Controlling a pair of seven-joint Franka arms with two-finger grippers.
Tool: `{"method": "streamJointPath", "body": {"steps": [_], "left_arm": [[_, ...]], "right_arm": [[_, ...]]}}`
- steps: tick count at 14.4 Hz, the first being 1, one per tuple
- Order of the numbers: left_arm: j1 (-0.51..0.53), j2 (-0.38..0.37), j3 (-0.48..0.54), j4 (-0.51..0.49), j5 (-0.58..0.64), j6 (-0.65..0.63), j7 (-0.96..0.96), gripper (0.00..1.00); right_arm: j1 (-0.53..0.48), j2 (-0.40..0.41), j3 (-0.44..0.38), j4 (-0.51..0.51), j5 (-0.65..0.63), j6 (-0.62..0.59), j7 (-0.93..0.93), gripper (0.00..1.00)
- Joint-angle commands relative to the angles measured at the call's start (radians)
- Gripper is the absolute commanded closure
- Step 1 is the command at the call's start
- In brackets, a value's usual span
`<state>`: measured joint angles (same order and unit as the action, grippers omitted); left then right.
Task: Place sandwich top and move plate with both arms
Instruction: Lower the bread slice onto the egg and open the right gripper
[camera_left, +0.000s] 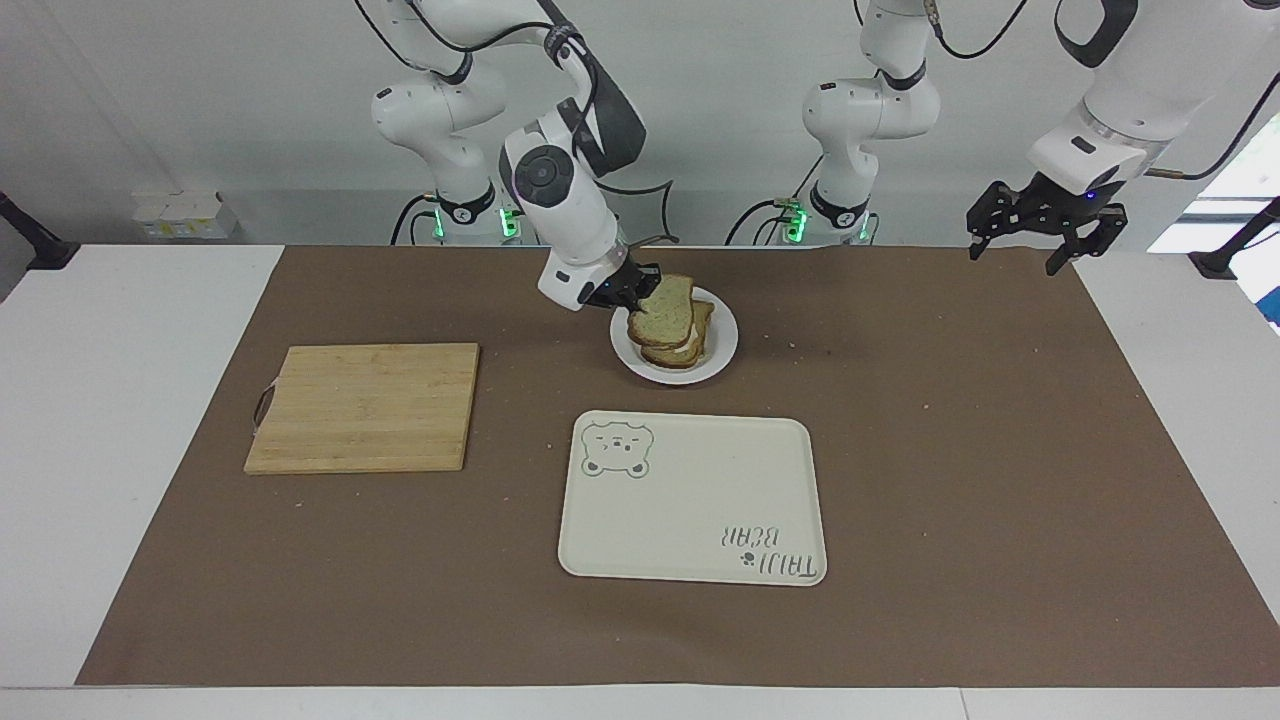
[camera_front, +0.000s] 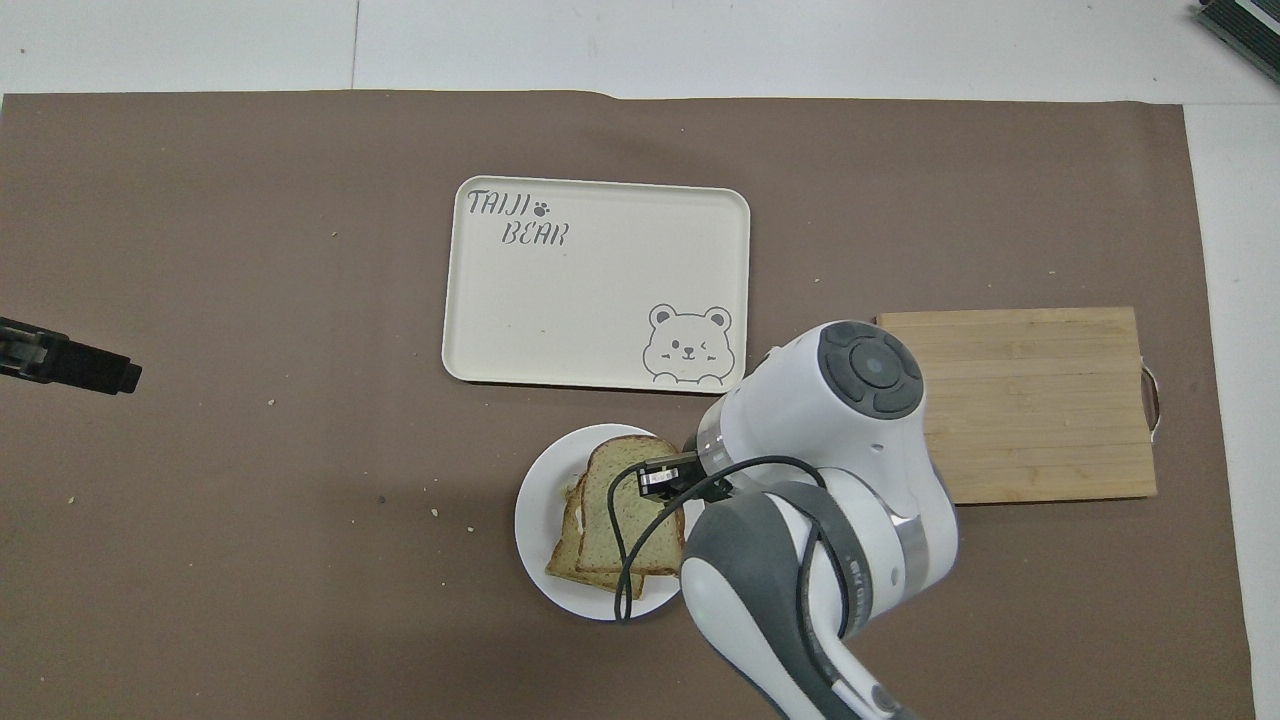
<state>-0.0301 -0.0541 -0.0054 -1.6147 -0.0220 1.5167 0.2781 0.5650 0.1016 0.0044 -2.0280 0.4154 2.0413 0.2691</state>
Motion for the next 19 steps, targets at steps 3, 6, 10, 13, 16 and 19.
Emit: {"method": "streamJointPath", "body": {"steps": [3,6,10,13,16,19], "left_arm": [[0.009,-0.015,-0.005,-0.01,0.01,0.01,0.01,0.0],[0.009,-0.015,-0.005,-0.01,0.01,0.01,0.01,0.0],[0.009,-0.015,-0.005,-0.01,0.01,0.01,0.01,0.0],[0.009,-0.015,-0.005,-0.01,0.01,0.01,0.01,0.0],[0.009,-0.015,-0.005,-0.01,0.01,0.01,0.01,0.0],[0.009,-0.015,-0.005,-0.01,0.01,0.01,0.01,0.0]], "right_arm": [[0.074,0.035,-0.003,-0.043,0.017,0.049,0.045,1.0],[0.079,0.03,-0.003,-0.067,0.017,0.07,0.032,1.0],[0.096,0.029,-0.003,-0.089,0.017,0.073,0.035,1.0],[0.096,0.03,-0.004,-0.083,0.003,0.048,0.035,0.02],[0.079,0.007,-0.015,-0.028,0.0,0.011,0.035,0.0],[0.02,-0.016,-0.018,0.011,-0.02,-0.056,0.028,0.0]]}}
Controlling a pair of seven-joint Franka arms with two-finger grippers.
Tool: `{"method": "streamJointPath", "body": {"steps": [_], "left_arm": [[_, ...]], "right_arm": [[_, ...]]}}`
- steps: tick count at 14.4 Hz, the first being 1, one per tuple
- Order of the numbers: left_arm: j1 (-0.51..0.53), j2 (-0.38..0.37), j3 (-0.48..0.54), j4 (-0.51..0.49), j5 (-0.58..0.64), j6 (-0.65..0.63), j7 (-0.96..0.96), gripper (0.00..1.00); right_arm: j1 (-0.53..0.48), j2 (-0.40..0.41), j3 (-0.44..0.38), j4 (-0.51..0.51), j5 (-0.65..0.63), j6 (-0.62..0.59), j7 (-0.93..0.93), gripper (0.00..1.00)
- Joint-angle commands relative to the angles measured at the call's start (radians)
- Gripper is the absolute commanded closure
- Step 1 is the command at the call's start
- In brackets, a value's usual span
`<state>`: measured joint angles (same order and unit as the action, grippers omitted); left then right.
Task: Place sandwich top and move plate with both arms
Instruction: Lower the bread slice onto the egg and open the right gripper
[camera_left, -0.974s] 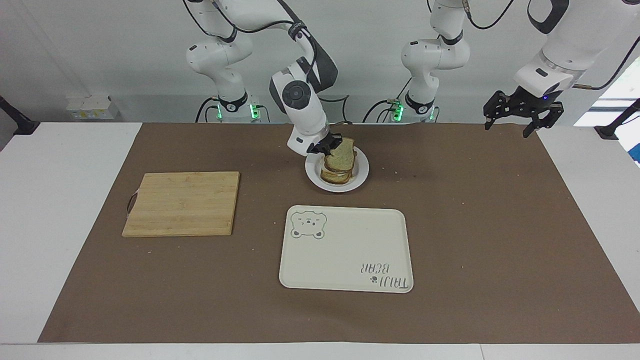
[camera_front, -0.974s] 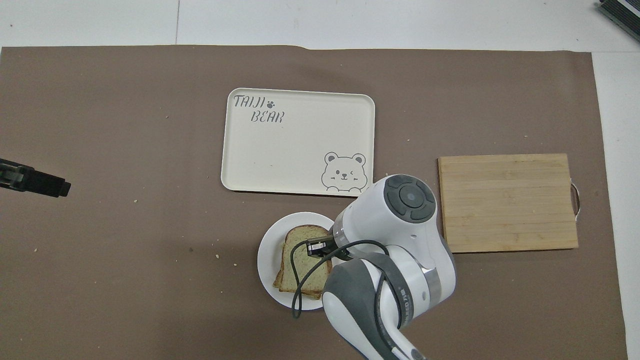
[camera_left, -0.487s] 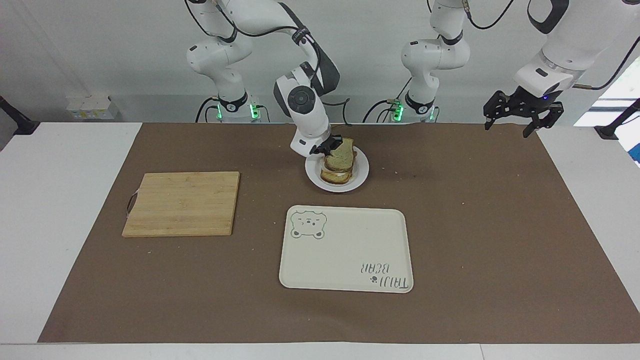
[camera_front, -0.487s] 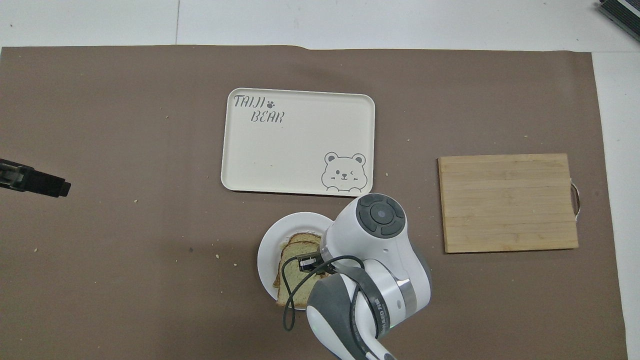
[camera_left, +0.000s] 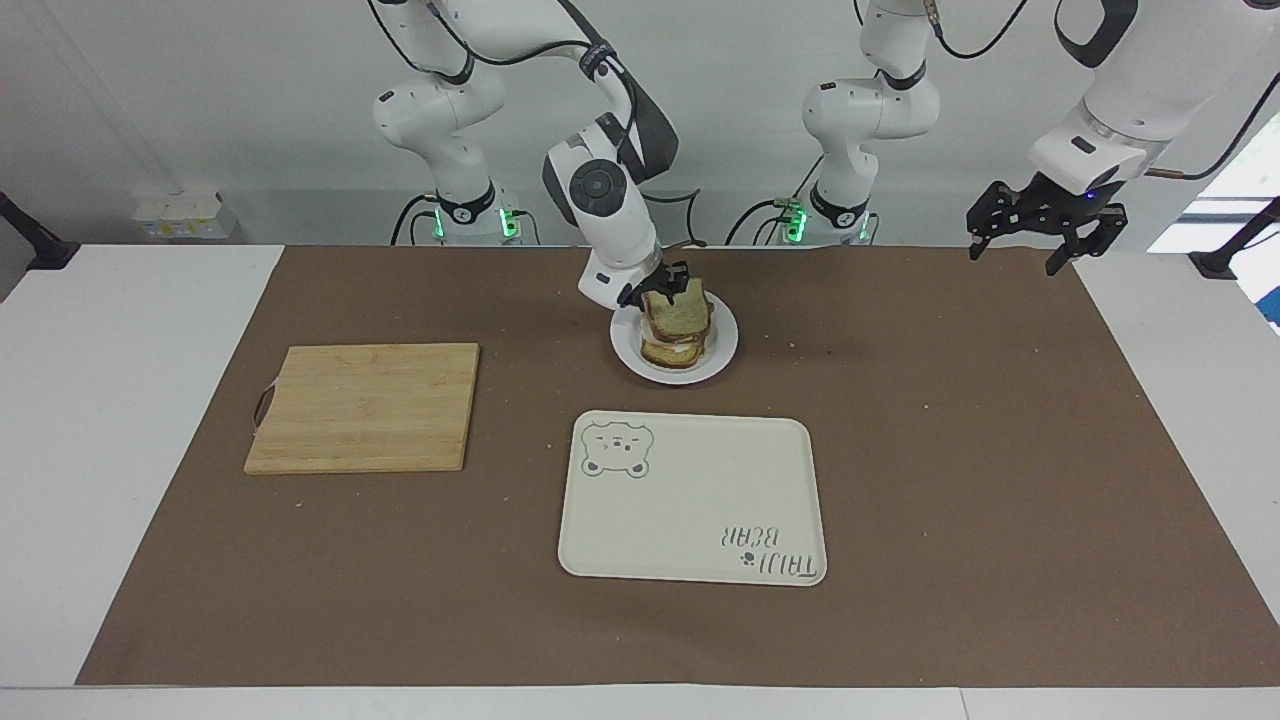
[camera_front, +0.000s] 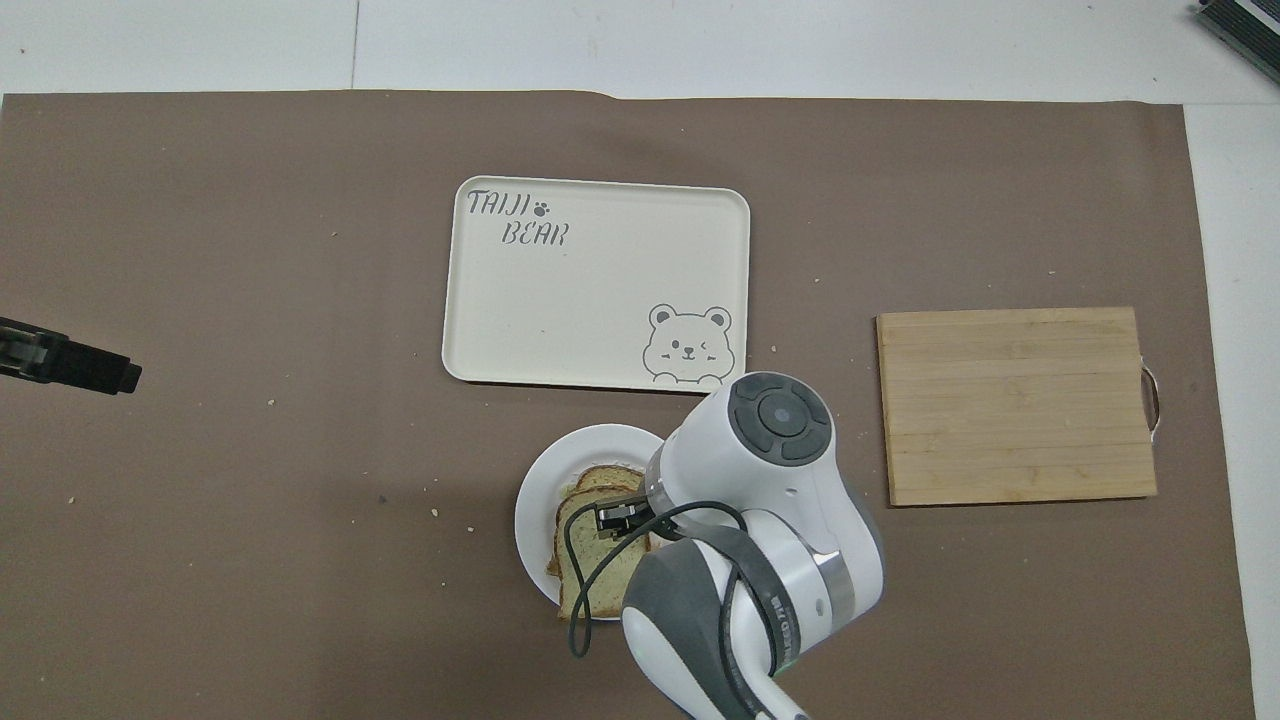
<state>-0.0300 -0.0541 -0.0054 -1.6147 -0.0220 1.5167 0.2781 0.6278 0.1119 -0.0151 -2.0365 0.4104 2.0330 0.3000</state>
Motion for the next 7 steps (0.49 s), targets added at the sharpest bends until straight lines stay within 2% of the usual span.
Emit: {"method": "streamJointPath", "body": {"steps": [1,7], "left_arm": [[0.009,-0.015,-0.005,-0.01,0.01,0.01,0.01,0.0],[0.009,-0.015,-0.005,-0.01,0.01,0.01,0.01,0.0]], "right_arm": [[-0.049,-0.037,0.001,0.025,-0.031,-0.053,-0.001,0.0],[-0.132,-0.054,0.001,0.073,-0.08,-0.056,-0.004,0.0]]}}
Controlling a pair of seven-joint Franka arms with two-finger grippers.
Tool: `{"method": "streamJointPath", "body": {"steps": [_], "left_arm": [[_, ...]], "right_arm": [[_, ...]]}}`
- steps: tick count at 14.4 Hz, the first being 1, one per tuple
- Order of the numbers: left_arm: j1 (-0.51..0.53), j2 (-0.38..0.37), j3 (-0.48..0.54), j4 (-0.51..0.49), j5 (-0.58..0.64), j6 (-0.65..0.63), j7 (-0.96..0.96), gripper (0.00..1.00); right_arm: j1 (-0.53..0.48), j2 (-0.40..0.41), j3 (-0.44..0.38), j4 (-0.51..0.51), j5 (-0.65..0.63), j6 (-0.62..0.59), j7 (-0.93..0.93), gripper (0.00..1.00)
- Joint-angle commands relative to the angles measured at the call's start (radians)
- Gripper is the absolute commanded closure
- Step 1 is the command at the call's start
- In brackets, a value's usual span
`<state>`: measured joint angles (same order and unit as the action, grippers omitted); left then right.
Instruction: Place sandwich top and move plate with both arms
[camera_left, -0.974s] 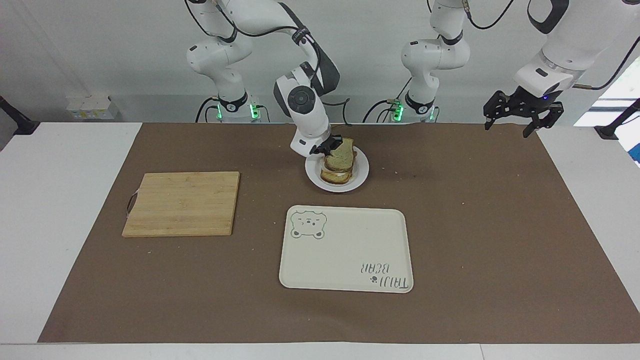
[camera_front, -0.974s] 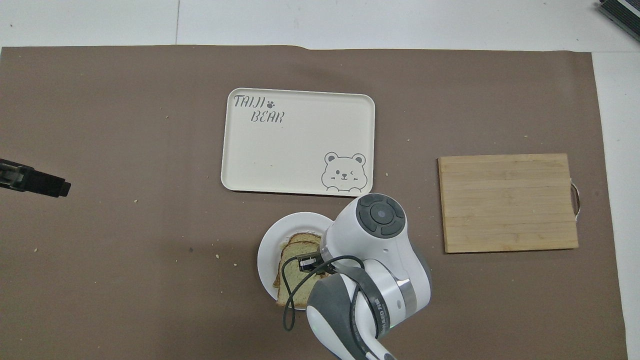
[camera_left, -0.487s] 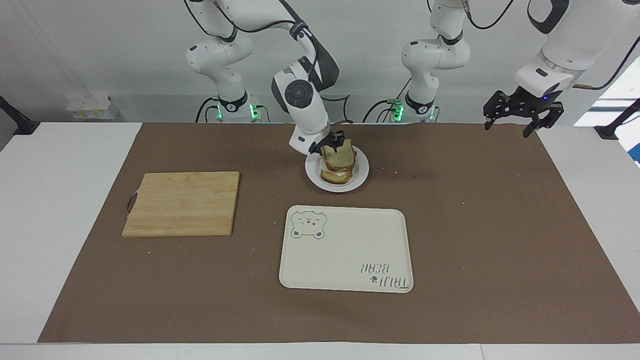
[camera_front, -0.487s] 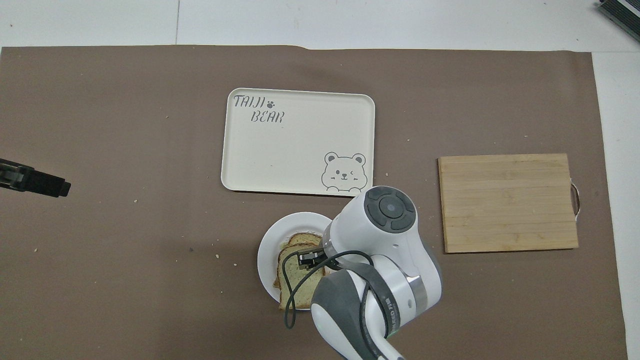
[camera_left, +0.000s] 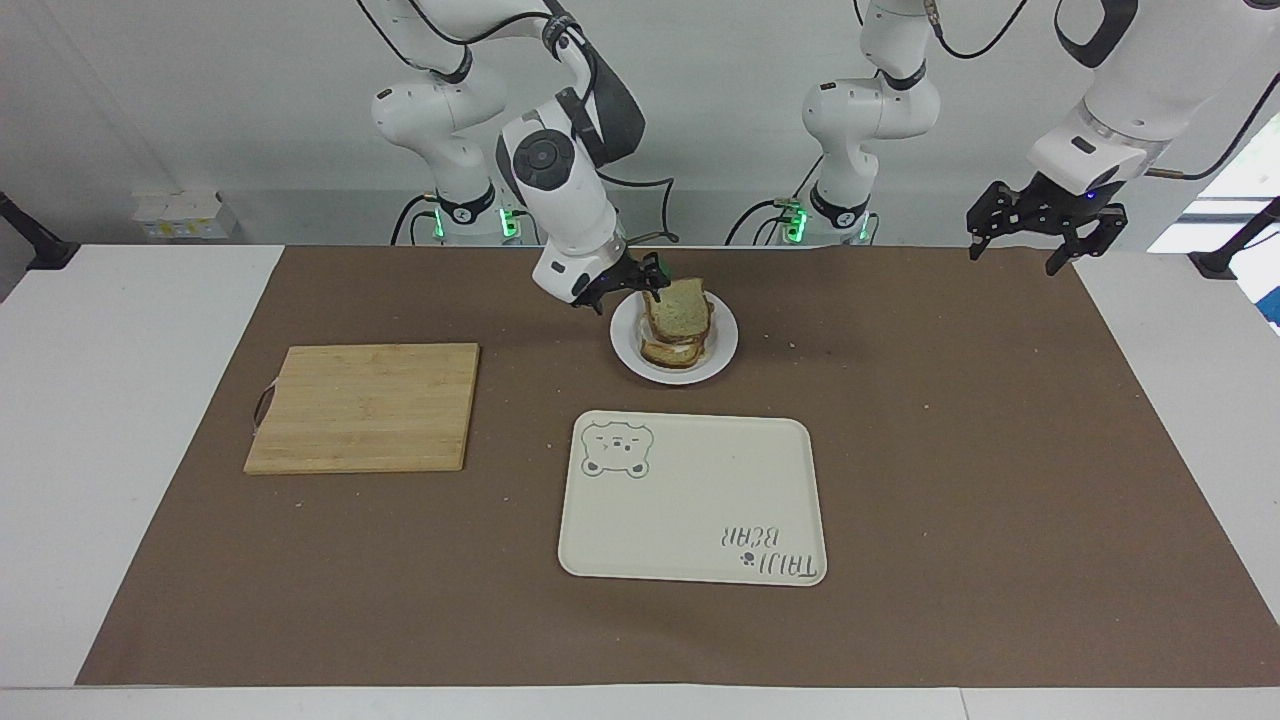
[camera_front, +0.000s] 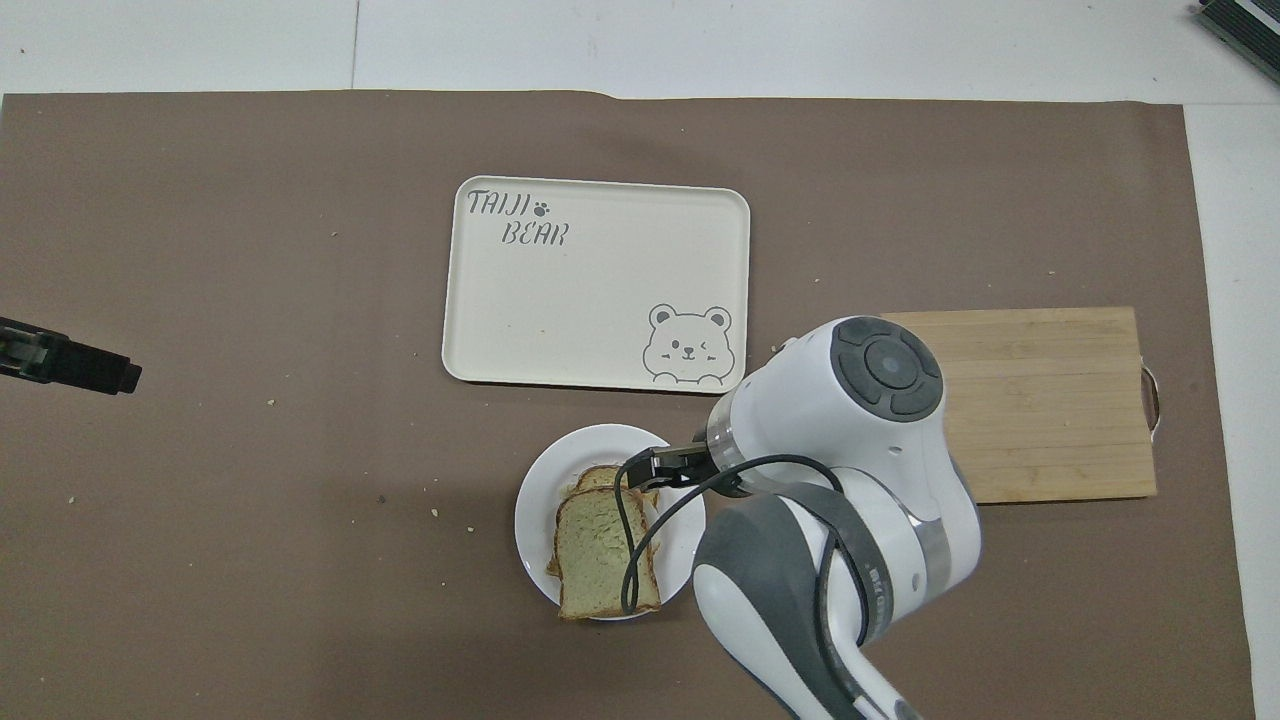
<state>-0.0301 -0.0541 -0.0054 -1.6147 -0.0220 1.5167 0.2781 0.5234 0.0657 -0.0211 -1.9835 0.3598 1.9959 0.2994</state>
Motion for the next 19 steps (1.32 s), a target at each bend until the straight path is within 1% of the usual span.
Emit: {"method": "streamJointPath", "body": {"steps": [1,6,9,13,15,19], "left_arm": [[0.009,-0.015,-0.005,-0.01,0.01,0.01,0.01,0.0],[0.009,-0.015,-0.005,-0.01,0.01,0.01,0.01,0.0],[0.009,-0.015,-0.005,-0.01,0.01,0.01,0.01,0.0],[0.009,-0.015,-0.005,-0.01,0.01,0.008,0.01,0.0],[0.009,-0.015,-0.005,-0.01,0.01,0.01,0.01,0.0],[0.009,-0.015,-0.005,-0.01,0.01,0.01,0.01,0.0]], "right_arm": [[-0.035,-0.009,0.007,0.025,-0.045,-0.019,-0.003,0.0],[-0.114,-0.018,0.006,0.06,-0.05,-0.019,-0.005,0.0],[-0.183,-0.047,0.007,0.074,-0.05,-0.022,-0.003,0.0],[-0.29,-0.104,0.006,0.075,-0.051,-0.095,-0.008,0.0],[-0.319,-0.122,0.006,0.075,-0.053,-0.12,-0.029,0.0],[-0.353,-0.133,0.004,0.083,-0.053,-0.132,-0.051,0.0]]}}
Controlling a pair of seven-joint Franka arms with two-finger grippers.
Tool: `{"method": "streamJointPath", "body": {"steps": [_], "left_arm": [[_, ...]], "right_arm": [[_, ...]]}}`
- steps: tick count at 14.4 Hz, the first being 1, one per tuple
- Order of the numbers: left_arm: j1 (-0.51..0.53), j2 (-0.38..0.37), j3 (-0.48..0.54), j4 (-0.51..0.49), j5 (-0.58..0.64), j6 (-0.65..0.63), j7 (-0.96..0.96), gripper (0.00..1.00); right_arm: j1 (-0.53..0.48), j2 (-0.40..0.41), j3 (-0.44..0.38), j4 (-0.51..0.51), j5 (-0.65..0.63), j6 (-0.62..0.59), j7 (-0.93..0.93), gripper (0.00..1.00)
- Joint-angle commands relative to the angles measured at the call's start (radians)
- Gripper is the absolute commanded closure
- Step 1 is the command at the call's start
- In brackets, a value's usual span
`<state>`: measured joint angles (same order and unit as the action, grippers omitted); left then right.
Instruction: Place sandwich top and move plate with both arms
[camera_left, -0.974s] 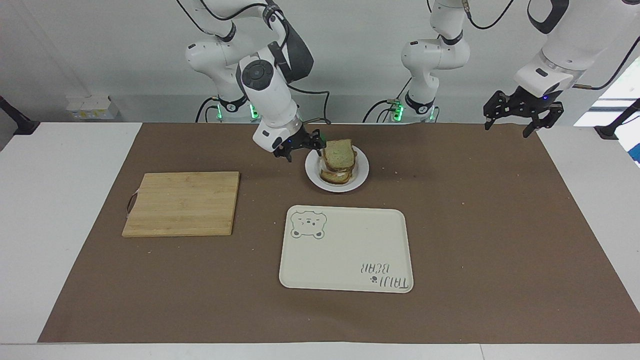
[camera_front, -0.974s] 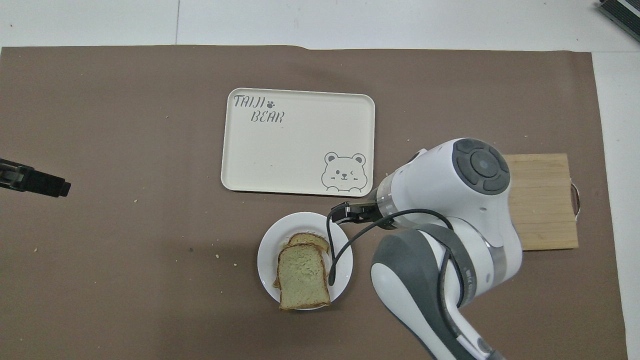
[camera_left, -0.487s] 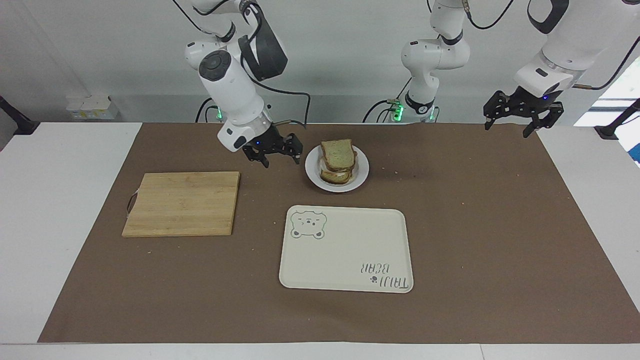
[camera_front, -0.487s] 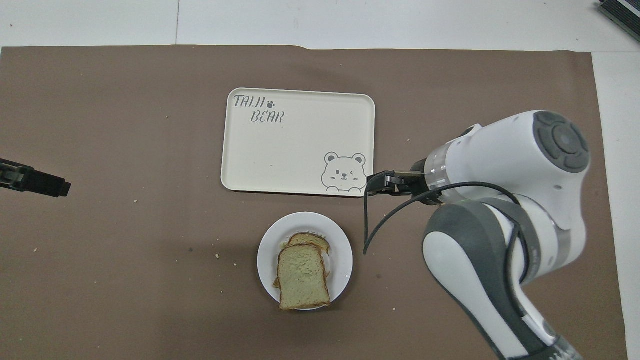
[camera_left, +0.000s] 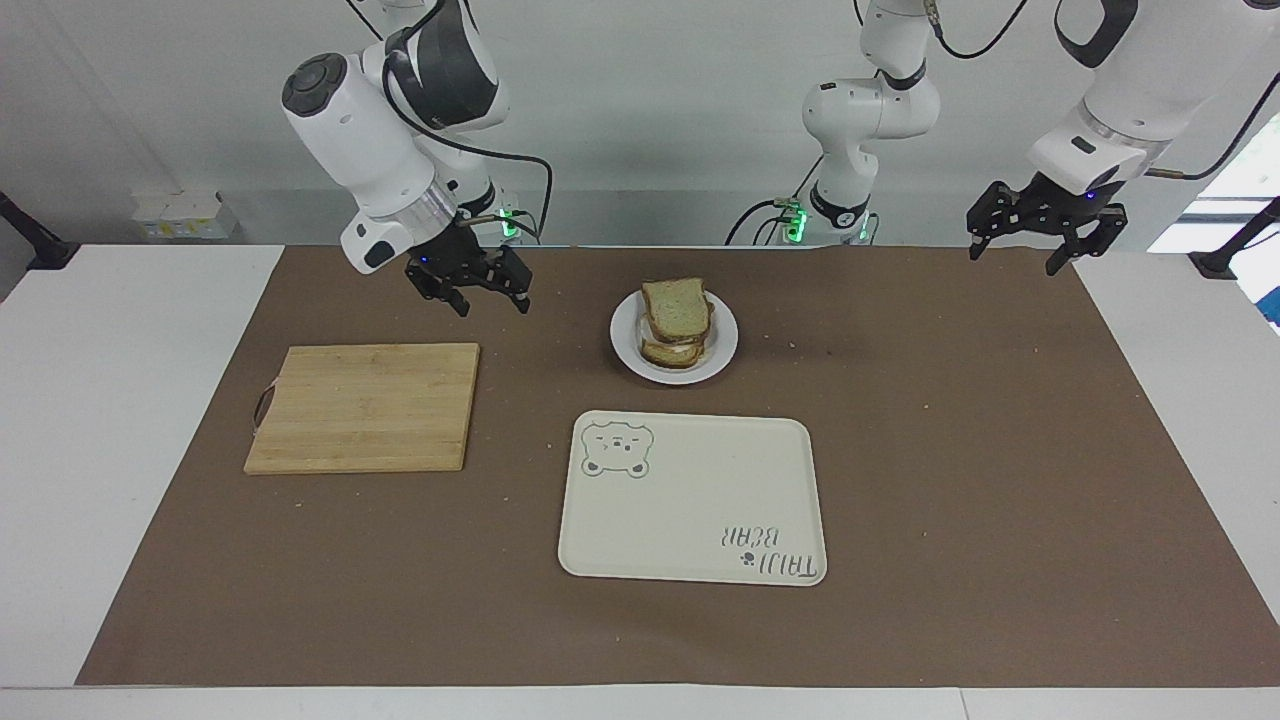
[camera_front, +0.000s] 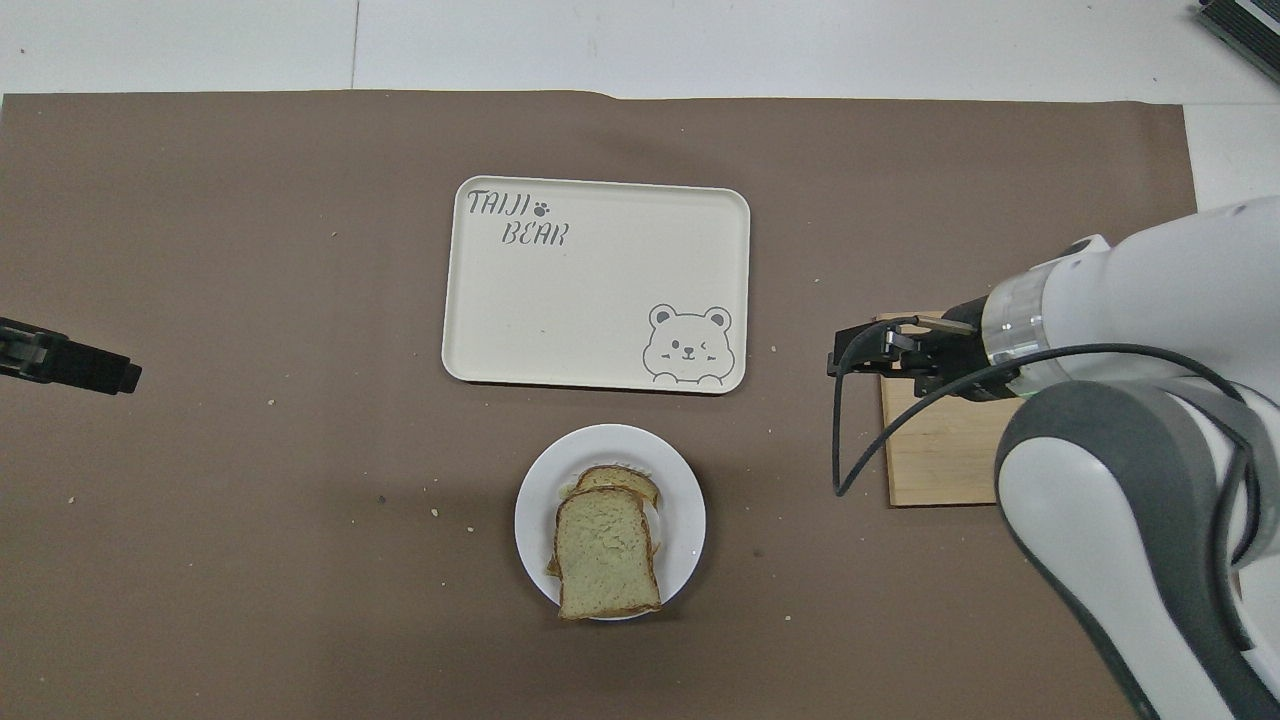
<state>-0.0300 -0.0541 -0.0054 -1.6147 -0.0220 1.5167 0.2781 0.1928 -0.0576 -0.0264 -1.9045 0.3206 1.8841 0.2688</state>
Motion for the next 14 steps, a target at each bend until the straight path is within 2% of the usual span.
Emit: {"method": "streamJointPath", "body": {"steps": [1,8,14], "left_arm": [[0.009,-0.015,-0.005,-0.01,0.01,0.01,0.01,0.0],[0.009,-0.015,-0.005,-0.01,0.01,0.01,0.01,0.0],[0.009,-0.015,-0.005,-0.01,0.01,0.01,0.01,0.0]], "right_arm": [[-0.029,-0.01,0.01,0.011,-0.014,-0.035,-0.02,0.0],[-0.087,-0.03,0.01,0.028,-0.015,-0.17,-0.129,0.0],[-0.104,-0.037,0.011,0.027,-0.02,-0.212,-0.14,0.0]]}}
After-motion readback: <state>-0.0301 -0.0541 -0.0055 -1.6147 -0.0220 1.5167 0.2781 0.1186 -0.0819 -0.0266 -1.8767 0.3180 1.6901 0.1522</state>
